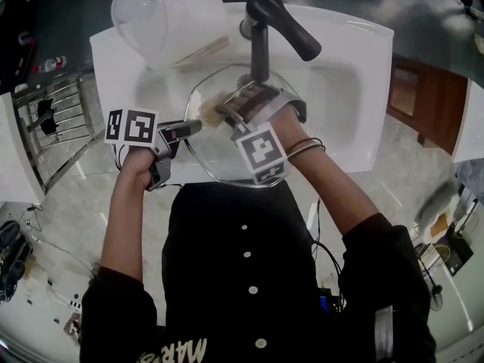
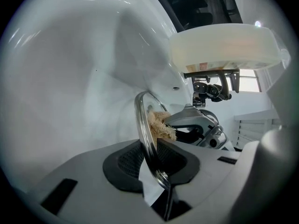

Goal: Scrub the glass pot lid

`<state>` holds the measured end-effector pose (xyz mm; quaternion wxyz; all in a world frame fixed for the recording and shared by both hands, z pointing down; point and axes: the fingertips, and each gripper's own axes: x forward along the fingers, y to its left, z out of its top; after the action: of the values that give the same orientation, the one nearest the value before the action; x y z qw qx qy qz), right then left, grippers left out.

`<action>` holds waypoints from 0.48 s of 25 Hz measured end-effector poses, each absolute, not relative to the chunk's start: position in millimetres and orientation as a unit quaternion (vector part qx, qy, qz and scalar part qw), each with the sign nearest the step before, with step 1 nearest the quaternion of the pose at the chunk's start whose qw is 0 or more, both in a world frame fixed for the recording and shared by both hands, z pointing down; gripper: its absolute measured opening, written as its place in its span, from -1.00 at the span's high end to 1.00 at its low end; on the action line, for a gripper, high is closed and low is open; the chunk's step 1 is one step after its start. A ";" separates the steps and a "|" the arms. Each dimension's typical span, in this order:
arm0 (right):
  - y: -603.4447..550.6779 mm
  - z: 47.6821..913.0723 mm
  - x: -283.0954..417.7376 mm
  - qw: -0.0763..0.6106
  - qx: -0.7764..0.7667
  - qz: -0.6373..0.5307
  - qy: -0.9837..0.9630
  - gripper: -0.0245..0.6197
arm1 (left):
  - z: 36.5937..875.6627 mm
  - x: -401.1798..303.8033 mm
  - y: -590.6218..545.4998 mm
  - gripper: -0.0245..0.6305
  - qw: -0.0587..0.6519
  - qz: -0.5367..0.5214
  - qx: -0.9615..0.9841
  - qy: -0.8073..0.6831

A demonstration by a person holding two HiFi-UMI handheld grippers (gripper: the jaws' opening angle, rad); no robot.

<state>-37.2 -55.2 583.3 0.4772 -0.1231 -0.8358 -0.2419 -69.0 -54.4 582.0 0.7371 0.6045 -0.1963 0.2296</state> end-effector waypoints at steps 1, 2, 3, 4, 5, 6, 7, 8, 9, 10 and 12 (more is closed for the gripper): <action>-51.3 583.2 -32.2 0.479 -0.129 -0.240 -0.835 0.53 | 582.1 -69.3 -54.8 0.60 0.738 0.228 0.604 -0.198; -47.1 582.8 -26.5 0.481 -0.137 -0.239 -0.832 0.53 | 582.3 -69.4 -55.0 0.60 0.737 0.228 0.604 -0.199; -42.9 582.2 -20.0 0.485 -0.146 -0.240 -0.828 0.53 | 582.4 -69.3 -55.0 0.60 0.737 0.229 0.604 -0.199; -39.2 581.7 -12.8 0.490 -0.156 -0.243 -0.823 0.53 | 582.3 -69.1 -54.8 0.60 0.737 0.229 0.604 -0.199; -35.9 581.2 -5.5 0.495 -0.166 -0.246 -0.817 0.53 | 582.1 -69.1 -54.6 0.60 0.737 0.229 0.604 -0.199; -32.9 580.6 1.9 0.499 -0.175 -0.248 -0.812 0.53 | 581.8 -69.3 -54.5 0.60 0.737 0.229 0.604 -0.199; -30.2 580.1 9.5 0.503 -0.184 -0.247 -0.807 0.53 | 581.4 -69.4 -54.7 0.60 0.737 0.229 0.604 -0.199; -27.7 579.7 17.7 0.508 -0.192 -0.246 -0.803 0.53 | 581.2 -69.1 -54.7 0.60 0.737 0.228 0.604 -0.200; -25.4 579.6 26.2 0.513 -0.198 -0.245 -0.799 0.53 | 581.0 -68.5 -54.8 0.60 0.737 0.228 0.604 -0.200; -23.5 579.5 34.3 0.517 -0.203 -0.242 -0.795 0.53 | 581.0 -67.9 -54.9 0.60 0.737 0.227 0.604 -0.200; -20.1 578.7 48.4 0.524 -0.212 -0.236 -0.790 0.53 | 581.1 -67.5 -55.6 0.60 0.736 0.227 0.605 -0.200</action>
<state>48.4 -20.1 578.7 0.5244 -0.2118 -0.7902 -0.2361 -67.5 -55.6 581.1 0.7365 0.6048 -0.2004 0.2274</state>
